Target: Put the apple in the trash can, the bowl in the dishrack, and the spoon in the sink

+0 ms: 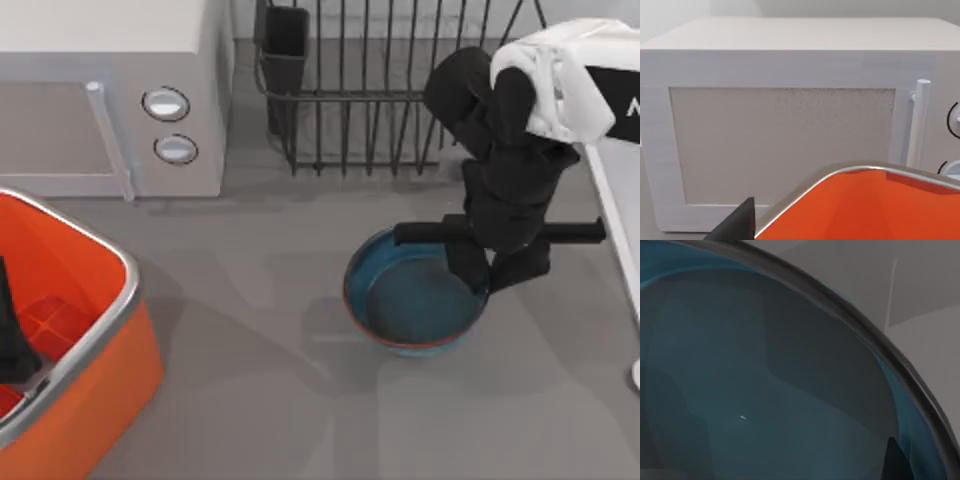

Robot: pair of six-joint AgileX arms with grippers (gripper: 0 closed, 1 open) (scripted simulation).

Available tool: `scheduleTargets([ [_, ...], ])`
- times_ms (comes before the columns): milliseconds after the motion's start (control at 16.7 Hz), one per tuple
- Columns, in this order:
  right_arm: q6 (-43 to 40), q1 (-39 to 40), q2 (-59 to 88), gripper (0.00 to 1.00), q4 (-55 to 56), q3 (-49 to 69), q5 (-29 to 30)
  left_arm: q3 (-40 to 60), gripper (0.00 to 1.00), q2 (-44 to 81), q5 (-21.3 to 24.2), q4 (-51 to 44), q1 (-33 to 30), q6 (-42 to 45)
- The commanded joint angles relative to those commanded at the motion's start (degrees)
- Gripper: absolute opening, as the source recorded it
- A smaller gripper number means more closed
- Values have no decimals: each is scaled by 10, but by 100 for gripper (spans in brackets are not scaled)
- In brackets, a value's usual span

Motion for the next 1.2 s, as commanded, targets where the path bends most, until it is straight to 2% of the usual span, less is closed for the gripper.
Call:
scheduleTargets([
  [300, -1, -2, -28, 0, -112, 73, 0, 0, 100, 0, 0, 0, 0, 0],
  [720, -6, 4, -37, 0, -118, 86, 6, 0, 100, 0, 0, 0, 0, 0],
  [960, -46, 51, -67, 0, -41, 76, 79, 0, 100, 0, 0, 0, 0, 0],
  [1200, -107, 122, -119, 0, 117, 55, 212, 0, 100, 0, 0, 0, 0, 0],
])
